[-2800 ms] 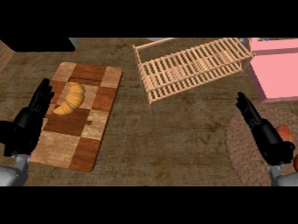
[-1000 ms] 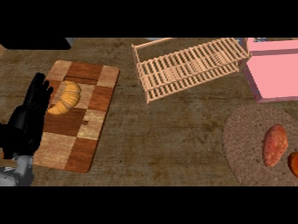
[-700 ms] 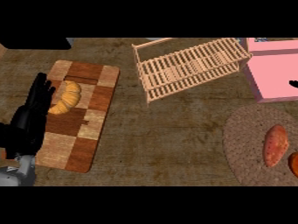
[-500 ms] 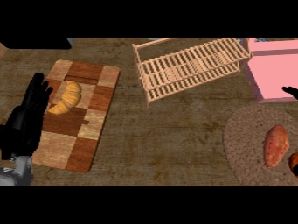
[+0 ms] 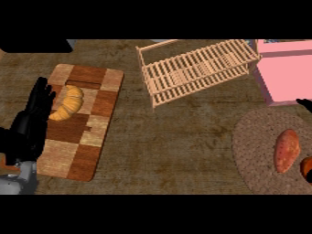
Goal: Pick the sweet potato from the placemat and place it in the tiered shelf
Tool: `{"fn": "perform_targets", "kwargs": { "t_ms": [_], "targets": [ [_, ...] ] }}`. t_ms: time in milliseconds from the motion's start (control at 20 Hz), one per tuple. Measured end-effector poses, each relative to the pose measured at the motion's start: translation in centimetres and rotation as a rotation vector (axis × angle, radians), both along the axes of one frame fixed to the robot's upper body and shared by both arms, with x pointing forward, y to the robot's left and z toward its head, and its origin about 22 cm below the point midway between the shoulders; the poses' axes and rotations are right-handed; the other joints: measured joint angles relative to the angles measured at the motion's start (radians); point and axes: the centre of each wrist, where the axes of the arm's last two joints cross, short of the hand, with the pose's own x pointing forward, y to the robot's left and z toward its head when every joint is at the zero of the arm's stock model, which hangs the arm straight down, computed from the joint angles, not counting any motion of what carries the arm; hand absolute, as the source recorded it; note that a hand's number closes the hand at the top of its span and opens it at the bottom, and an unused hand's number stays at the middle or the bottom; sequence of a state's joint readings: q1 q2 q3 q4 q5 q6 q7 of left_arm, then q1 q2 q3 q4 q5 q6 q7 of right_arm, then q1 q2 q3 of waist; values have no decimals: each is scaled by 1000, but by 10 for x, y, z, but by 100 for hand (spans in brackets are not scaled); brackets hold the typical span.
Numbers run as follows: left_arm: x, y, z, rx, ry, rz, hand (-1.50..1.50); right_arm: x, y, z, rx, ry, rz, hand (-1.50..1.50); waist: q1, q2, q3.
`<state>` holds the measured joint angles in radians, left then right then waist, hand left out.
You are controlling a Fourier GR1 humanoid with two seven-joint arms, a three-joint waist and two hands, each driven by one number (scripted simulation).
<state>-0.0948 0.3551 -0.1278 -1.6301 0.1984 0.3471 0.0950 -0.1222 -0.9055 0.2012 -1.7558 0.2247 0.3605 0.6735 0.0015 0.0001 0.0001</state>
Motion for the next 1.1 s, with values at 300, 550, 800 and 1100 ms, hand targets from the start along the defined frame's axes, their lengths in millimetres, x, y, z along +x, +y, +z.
{"fn": "perform_targets", "kwargs": {
  "t_ms": [300, 550, 800, 1100],
  "targets": [
    [1, 1, 2, 4, -3, 5, 0, -7, 2, -32, 8, 8, 7, -150, -2, 0, 0],
    [-7, 3, 3, -3, -1, 3, 0, -3, -6, -47, 8, 21, 1, -150, 0, -1, 0],
    [-14, 4, 7, 5, 4, 6, 0, 3, -17, -50, 25, 4, 1, -150, 0, 0, 0],
    [-3, 3, 7, 2, -2, 5, 0, 7, -17, -76, 34, -10, 23, -150, -1, 0, 0]
  ]
}}
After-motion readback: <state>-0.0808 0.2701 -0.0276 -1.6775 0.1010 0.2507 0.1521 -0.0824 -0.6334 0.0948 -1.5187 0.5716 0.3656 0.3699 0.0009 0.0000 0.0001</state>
